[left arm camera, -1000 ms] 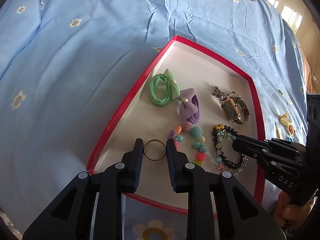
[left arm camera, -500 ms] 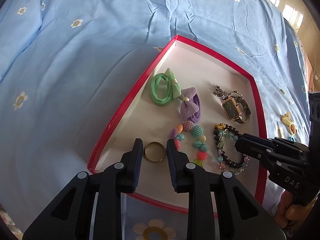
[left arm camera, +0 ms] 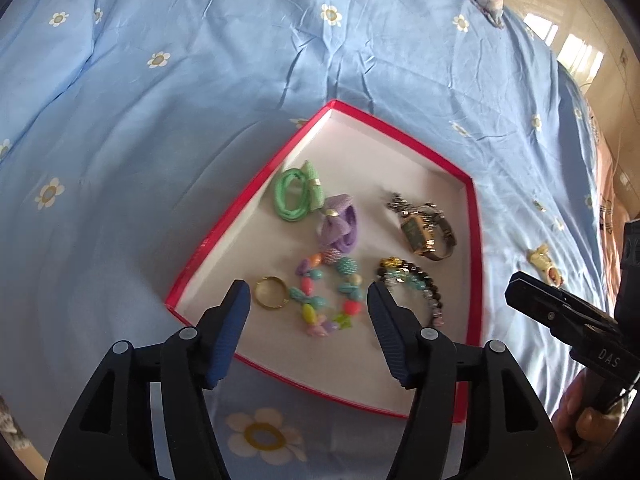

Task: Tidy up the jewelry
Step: 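Move both open tools back to the hair clip and blue hair tie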

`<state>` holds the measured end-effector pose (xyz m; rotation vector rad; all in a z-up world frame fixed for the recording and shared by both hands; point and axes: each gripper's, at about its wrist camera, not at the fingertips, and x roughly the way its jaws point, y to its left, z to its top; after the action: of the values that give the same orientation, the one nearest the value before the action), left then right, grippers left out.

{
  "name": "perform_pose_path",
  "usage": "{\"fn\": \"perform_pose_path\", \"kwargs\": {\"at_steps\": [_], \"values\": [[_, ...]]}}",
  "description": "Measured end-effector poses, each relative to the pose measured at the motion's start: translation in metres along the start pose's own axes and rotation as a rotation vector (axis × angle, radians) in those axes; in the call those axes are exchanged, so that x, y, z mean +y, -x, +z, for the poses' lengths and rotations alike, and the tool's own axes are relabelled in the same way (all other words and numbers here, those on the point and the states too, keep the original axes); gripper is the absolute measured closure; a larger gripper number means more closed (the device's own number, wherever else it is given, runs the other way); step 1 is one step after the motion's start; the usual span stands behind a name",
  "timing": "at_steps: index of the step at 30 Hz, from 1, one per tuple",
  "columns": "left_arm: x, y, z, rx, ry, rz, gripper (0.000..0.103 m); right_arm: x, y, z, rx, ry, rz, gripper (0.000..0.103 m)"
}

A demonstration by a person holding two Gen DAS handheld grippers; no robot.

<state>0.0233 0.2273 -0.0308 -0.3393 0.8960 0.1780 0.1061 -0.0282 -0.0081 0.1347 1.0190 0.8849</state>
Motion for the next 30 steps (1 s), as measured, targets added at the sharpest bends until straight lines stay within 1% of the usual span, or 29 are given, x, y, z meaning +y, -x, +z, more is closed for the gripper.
{"fn": "perform_pose_path", "kwargs": {"at_steps": [5, 13, 23, 30], "values": [[-0.022, 0.005, -0.005, 0.007, -0.02, -0.042, 0.042, -0.025, 0.03, -0.011, -0.03, -0.043, -0.041, 0.053], [-0.065, 0.007, -0.013, 0.02, -0.09, -0.09, 0.04, -0.071, 0.07, -0.031, -0.064, -0.122, -0.114, 0.053], [-0.111, -0.003, -0.018, 0.055, -0.168, -0.125, 0.04, -0.125, 0.115, -0.054, -0.117, -0.228, -0.199, 0.053], [-0.146, -0.015, -0.017, 0.076, -0.232, -0.149, 0.04, -0.153, 0.135, -0.059, -0.143, -0.249, -0.24, 0.053]]}}
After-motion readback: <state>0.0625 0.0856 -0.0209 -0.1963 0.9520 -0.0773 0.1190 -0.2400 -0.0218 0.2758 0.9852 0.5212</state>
